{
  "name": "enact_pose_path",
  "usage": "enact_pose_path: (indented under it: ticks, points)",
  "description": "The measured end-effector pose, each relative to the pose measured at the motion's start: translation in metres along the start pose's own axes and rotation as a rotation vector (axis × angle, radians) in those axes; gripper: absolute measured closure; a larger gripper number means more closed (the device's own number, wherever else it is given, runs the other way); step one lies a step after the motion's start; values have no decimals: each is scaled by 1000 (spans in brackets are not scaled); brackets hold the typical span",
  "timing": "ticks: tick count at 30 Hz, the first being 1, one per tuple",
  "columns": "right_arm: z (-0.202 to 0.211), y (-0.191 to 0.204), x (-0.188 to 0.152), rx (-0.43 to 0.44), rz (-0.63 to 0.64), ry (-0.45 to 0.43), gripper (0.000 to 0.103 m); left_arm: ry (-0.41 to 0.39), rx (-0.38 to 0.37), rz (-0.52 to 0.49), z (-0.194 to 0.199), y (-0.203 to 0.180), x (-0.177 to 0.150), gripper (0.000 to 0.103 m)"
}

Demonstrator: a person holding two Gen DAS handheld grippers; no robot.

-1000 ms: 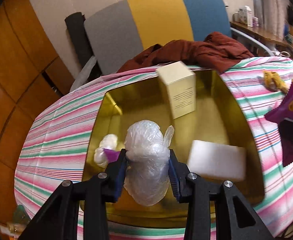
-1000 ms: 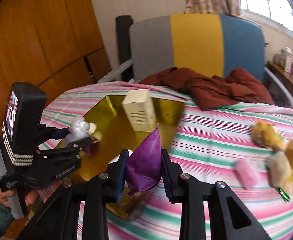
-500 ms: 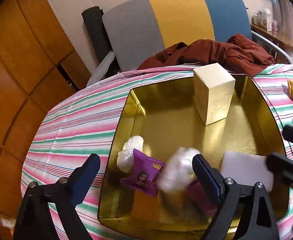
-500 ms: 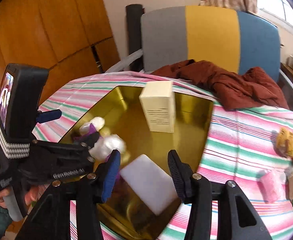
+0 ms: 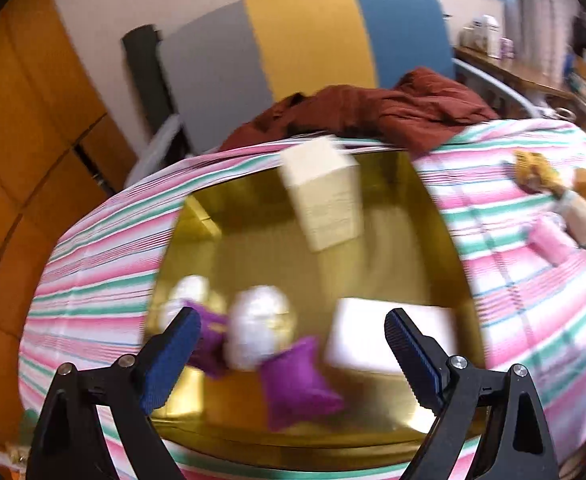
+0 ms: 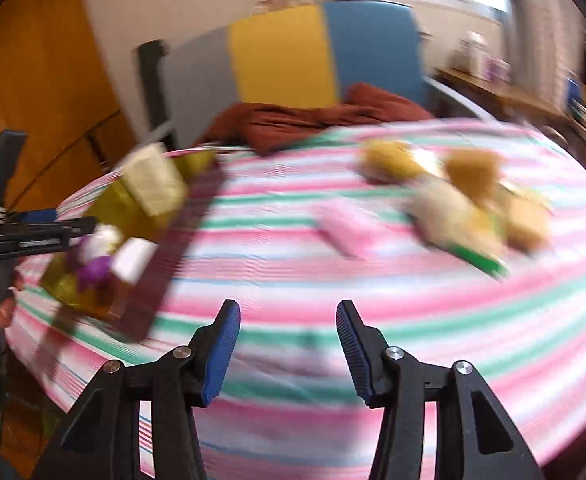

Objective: Organize objects
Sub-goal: 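Move the left gripper back toward the pink hair curler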

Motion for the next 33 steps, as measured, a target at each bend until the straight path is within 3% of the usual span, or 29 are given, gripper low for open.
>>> enact_pose_path:
  ticks: [4,7,13,17,25,33]
  points:
    - [11,-58,-21,-62,-126,5,52,-3,-21,-79,6,-45,0,9]
    - [23,-81,-29,-85,-172,-26,52,-15,-43,-143,13,-83,5,9]
    - [23,-88,-36,-72,-172,-46,52,37,-75,-199,-1,-157,25,5]
    - [18,-91,-37,-45,-193,-46,52,77,-53,-201,-21,-194,36,5]
    - [10,-99,-39,-19,-207,-44,52,118,-27,-238,-54,-246,52,5]
    - [4,-113,-44,-7,-238,-38,52,34,-28,-332,-53,-261,68,4]
Point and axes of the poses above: each gripper's, at about its wrist camera, not at the fingertips, and z roughly against the way its jaws point, y to its left, x to its top, the point moved 7 cm from there along -z, roughly the way its jaws point, and after that the axes turned 8 degrees about z, right-handed, at the moved point
